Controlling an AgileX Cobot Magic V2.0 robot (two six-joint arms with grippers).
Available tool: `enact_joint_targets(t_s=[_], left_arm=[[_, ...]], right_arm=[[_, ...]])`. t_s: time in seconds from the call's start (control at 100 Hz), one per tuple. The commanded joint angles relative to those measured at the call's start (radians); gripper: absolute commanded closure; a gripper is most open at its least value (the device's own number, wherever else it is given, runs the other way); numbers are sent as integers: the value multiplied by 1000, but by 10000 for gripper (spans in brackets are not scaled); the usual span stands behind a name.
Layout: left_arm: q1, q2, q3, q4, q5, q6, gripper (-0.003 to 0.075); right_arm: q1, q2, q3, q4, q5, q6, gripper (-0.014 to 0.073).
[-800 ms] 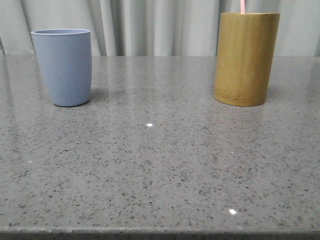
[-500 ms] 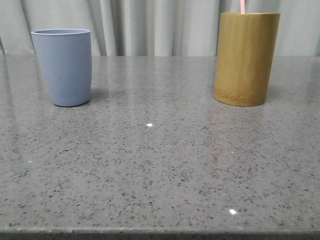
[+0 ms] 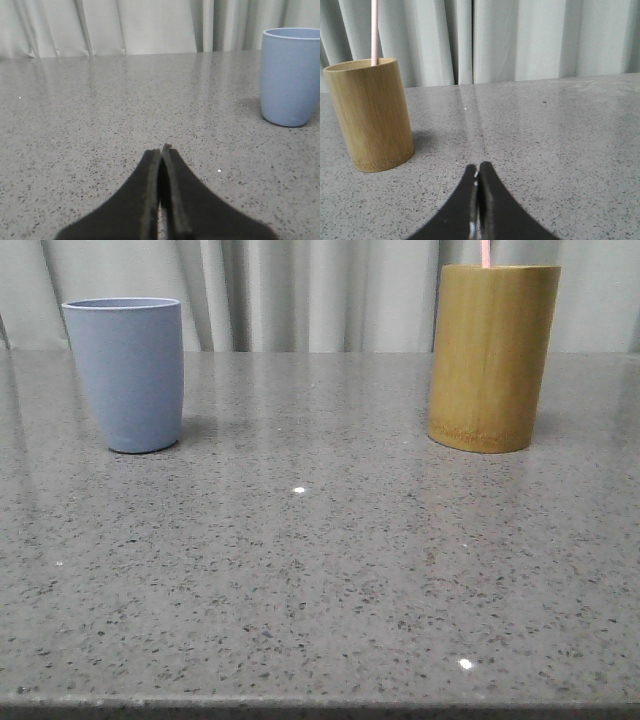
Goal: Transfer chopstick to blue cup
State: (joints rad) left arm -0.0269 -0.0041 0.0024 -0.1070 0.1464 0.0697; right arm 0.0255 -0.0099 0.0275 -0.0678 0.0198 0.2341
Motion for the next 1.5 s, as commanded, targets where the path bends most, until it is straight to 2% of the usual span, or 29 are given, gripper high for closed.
enact_joint_targets(t_s=[0.0, 0.19, 0.43, 0.74, 0.94, 1.06, 1.15, 1.36, 1.43, 1.49], left_arm=[[1, -34, 10, -10, -122, -12, 739], [1, -34, -17, -116, -128, -12, 739], [1, 5, -164, -116, 6, -12, 739], [1, 221, -398, -116, 180, -12, 739], [1, 395, -549, -116, 257, -12, 739], [1, 484, -617, -116, 247, -12, 739], [1, 524, -621, -121, 187, -12, 739], [1, 576, -621, -134, 180, -12, 739], [1, 591, -627, -132, 180, -12, 735], [1, 609, -636, -132, 184, -4, 694]], right_arm=[[-6, -22, 0, -12, -79, -3, 654], [-5, -22, -16, -11, -66, 11, 654], [-5, 23, -149, -11, 114, 11, 653], [-5, 230, -379, -11, 254, 9, 653], [-5, 372, -502, -12, 284, 9, 653], [-5, 420, -521, -12, 249, 9, 653], [-5, 436, -516, -12, 244, 10, 653], [-5, 468, -530, -12, 267, 10, 646], [-5, 491, -547, -12, 300, 10, 601], [-5, 514, -563, -12, 326, 10, 523]])
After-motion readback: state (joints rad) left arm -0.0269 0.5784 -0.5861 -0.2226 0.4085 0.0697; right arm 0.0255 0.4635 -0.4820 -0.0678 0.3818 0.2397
